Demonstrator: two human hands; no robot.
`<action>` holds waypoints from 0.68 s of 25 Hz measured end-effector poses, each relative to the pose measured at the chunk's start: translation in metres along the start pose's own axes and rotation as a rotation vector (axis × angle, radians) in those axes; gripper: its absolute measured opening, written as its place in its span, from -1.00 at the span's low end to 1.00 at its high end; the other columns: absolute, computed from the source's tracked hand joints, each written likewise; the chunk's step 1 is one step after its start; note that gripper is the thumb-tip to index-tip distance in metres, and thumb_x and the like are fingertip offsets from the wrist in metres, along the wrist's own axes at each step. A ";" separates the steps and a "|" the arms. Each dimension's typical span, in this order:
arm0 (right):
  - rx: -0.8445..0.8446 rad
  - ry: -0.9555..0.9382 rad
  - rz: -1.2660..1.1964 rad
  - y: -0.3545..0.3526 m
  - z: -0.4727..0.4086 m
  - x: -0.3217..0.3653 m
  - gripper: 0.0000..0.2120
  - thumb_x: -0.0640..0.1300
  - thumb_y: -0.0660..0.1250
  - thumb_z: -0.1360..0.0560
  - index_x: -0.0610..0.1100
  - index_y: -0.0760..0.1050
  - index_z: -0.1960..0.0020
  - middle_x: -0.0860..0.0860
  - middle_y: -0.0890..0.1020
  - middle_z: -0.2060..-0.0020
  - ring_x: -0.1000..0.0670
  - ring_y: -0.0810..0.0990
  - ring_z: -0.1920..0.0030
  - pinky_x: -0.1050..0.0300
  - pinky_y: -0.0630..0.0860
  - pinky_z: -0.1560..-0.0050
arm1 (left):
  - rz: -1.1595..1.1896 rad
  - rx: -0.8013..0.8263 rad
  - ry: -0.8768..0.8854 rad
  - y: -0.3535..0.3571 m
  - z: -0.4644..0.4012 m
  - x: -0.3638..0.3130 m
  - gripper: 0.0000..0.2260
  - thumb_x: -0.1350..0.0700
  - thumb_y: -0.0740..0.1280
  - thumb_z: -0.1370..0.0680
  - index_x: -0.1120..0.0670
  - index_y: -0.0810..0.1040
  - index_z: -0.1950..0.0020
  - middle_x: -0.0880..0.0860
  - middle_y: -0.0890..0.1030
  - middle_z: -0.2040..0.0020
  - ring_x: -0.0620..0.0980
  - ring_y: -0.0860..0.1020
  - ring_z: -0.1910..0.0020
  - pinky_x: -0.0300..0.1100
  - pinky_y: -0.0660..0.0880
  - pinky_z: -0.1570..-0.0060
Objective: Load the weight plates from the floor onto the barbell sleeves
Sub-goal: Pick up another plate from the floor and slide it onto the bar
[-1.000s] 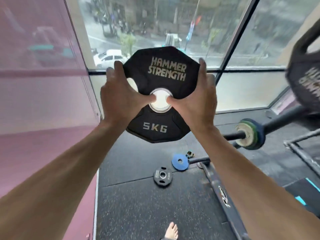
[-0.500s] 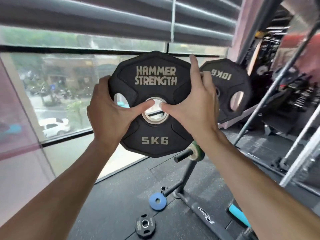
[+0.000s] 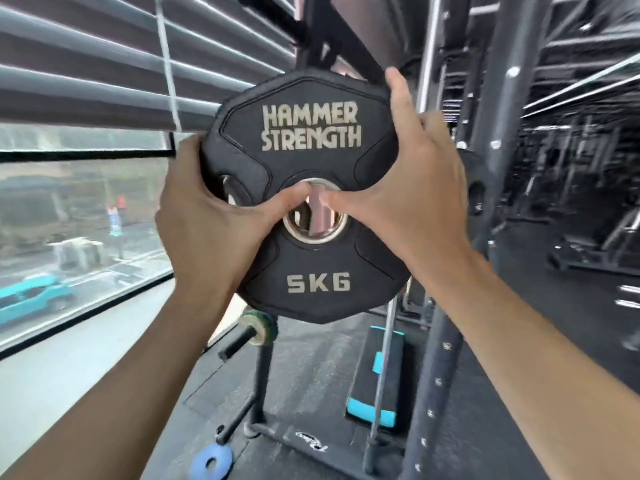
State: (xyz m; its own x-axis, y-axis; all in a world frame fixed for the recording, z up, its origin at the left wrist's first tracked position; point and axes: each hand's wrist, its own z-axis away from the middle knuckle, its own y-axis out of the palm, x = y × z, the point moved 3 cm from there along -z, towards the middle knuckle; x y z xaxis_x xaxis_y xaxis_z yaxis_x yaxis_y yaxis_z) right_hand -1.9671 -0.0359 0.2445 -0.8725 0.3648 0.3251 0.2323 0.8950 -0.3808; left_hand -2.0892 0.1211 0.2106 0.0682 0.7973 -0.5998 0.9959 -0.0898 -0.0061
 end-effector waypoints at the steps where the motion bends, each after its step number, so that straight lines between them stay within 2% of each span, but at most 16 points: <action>1: -0.002 0.015 0.020 -0.015 0.000 -0.012 0.20 0.31 0.58 -0.15 0.16 0.01 -0.61 0.02 0.40 -0.10 0.00 0.44 -0.13 0.16 0.32 -0.03 | 0.030 0.020 0.000 0.013 0.007 -0.012 -0.33 -0.42 0.55 -0.12 -0.17 0.43 -0.08 -0.19 0.62 -0.01 -0.17 0.59 0.02 -0.11 0.54 -0.05; 3: 0.001 0.055 0.034 -0.039 0.001 -0.036 0.19 0.31 0.58 -0.14 0.15 0.02 -0.61 0.01 0.41 -0.13 -0.01 0.44 -0.18 0.13 0.36 -0.09 | 0.077 0.065 -0.001 0.040 0.019 -0.029 -0.33 -0.41 0.55 -0.12 -0.16 0.42 -0.08 -0.21 0.61 -0.02 -0.20 0.58 0.00 -0.13 0.52 -0.07; 6: -0.029 0.110 0.067 -0.060 0.001 -0.069 0.22 0.28 0.62 -0.11 0.14 0.05 -0.60 -0.03 0.43 -0.14 -0.03 0.45 -0.20 0.10 0.40 -0.17 | 0.101 0.146 0.028 0.079 0.027 -0.043 -0.21 -0.44 0.52 -0.13 -0.07 0.46 -0.22 -0.16 0.60 -0.10 -0.14 0.57 -0.10 -0.06 0.51 -0.12; 8: -0.038 0.145 0.090 -0.064 0.000 -0.087 0.22 0.25 0.64 -0.10 0.14 0.07 -0.60 -0.03 0.42 -0.11 0.00 0.44 -0.15 0.13 0.39 -0.12 | 0.117 0.210 0.031 0.102 0.030 -0.043 -0.16 -0.46 0.51 -0.14 -0.08 0.43 -0.29 -0.13 0.58 -0.14 -0.12 0.56 -0.12 -0.05 0.51 -0.13; 11: -0.079 0.222 0.134 -0.059 0.002 -0.115 0.21 0.24 0.64 -0.10 0.17 0.07 -0.59 -0.01 0.41 -0.08 0.05 0.41 -0.09 0.14 0.37 -0.07 | 0.187 0.358 0.029 0.138 0.030 -0.037 -0.20 -0.41 0.52 -0.19 -0.12 0.40 -0.32 -0.13 0.55 -0.16 -0.10 0.55 -0.12 0.00 0.50 -0.15; 13: -0.082 0.263 0.137 -0.050 0.003 -0.131 0.21 0.23 0.64 -0.10 0.16 0.07 -0.59 0.00 0.40 -0.08 0.04 0.43 -0.10 0.11 0.41 -0.09 | 0.216 0.427 0.033 0.160 0.028 -0.027 -0.25 -0.36 0.52 -0.25 -0.11 0.40 -0.34 -0.12 0.54 -0.18 -0.11 0.54 -0.12 -0.11 0.50 -0.12; 15: -0.086 0.305 0.136 -0.041 0.004 -0.147 0.21 0.22 0.65 -0.09 0.17 0.08 -0.58 0.00 0.40 -0.07 0.00 0.46 -0.13 0.06 0.47 -0.13 | 0.246 0.499 0.018 0.182 0.029 -0.018 -0.27 -0.30 0.52 -0.30 -0.09 0.40 -0.38 -0.09 0.54 -0.20 -0.12 0.53 -0.14 -0.36 0.43 -0.02; 16: -0.092 0.316 0.139 -0.038 0.004 -0.155 0.20 0.22 0.65 -0.10 0.18 0.07 -0.58 0.01 0.39 -0.07 -0.01 0.47 -0.14 0.03 0.49 -0.14 | 0.259 0.525 0.010 0.191 0.031 -0.015 -0.29 -0.28 0.51 -0.32 -0.09 0.40 -0.40 -0.09 0.53 -0.22 -0.11 0.53 -0.16 -0.41 0.40 0.00; 17: -0.093 0.326 0.141 -0.034 0.005 -0.162 0.20 0.21 0.65 -0.10 0.18 0.07 -0.58 0.02 0.39 -0.06 -0.01 0.47 -0.14 0.03 0.50 -0.15 | 0.261 0.540 0.010 0.199 0.033 -0.010 -0.30 -0.27 0.51 -0.34 -0.10 0.39 -0.41 -0.09 0.52 -0.23 -0.11 0.52 -0.17 -0.36 0.41 -0.04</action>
State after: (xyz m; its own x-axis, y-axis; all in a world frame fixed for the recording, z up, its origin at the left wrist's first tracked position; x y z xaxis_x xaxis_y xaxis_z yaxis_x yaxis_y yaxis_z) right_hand -1.8360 -0.1268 0.2001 -0.6501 0.5353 0.5393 0.3919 0.8443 -0.3656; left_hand -1.8938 0.0753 0.1893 0.3097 0.7133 -0.6287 0.7757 -0.5719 -0.2667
